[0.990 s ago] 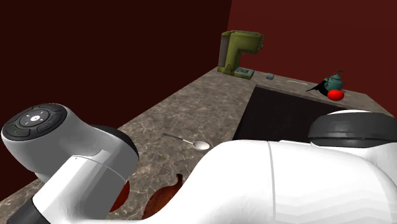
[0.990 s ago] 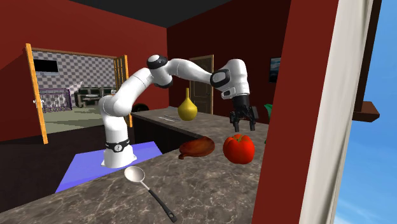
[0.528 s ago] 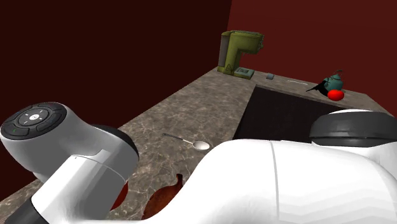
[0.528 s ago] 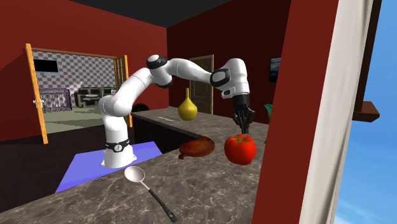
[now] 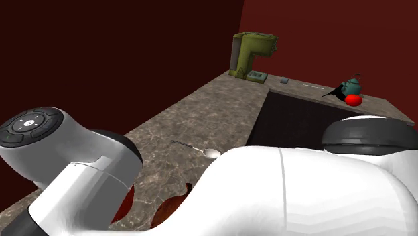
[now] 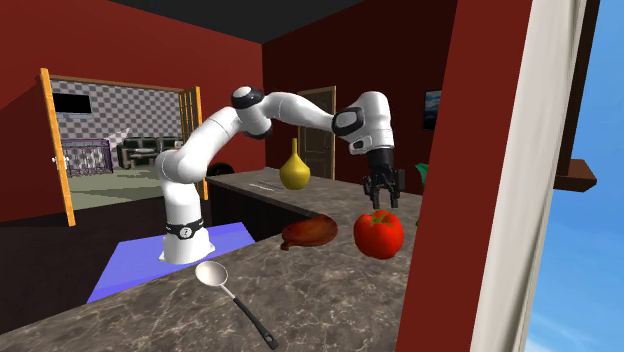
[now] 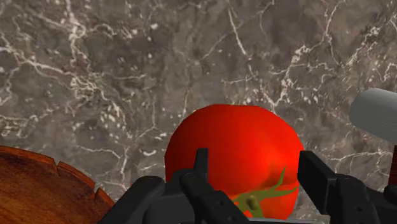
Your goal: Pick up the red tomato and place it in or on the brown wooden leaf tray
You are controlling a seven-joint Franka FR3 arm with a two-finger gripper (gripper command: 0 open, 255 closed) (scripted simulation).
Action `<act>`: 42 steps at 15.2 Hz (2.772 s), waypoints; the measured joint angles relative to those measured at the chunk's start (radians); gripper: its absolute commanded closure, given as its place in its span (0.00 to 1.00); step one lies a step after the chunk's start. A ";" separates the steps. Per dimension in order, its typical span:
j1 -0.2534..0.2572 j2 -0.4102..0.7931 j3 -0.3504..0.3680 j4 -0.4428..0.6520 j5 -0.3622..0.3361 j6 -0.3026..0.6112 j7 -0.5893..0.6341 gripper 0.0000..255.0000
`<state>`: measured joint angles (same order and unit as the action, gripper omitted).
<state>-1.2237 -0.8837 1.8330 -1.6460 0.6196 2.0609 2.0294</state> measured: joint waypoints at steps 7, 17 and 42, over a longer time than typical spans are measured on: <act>-0.345 -0.205 0.116 0.502 -0.303 -0.529 -0.255 0.00; -0.338 -0.233 0.120 0.413 -0.329 -0.475 -0.306 0.00; -0.354 -0.193 0.093 0.480 -0.356 -0.554 -0.334 1.00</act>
<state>-1.5777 -1.0768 1.9257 -1.1660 0.2633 1.5074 1.6956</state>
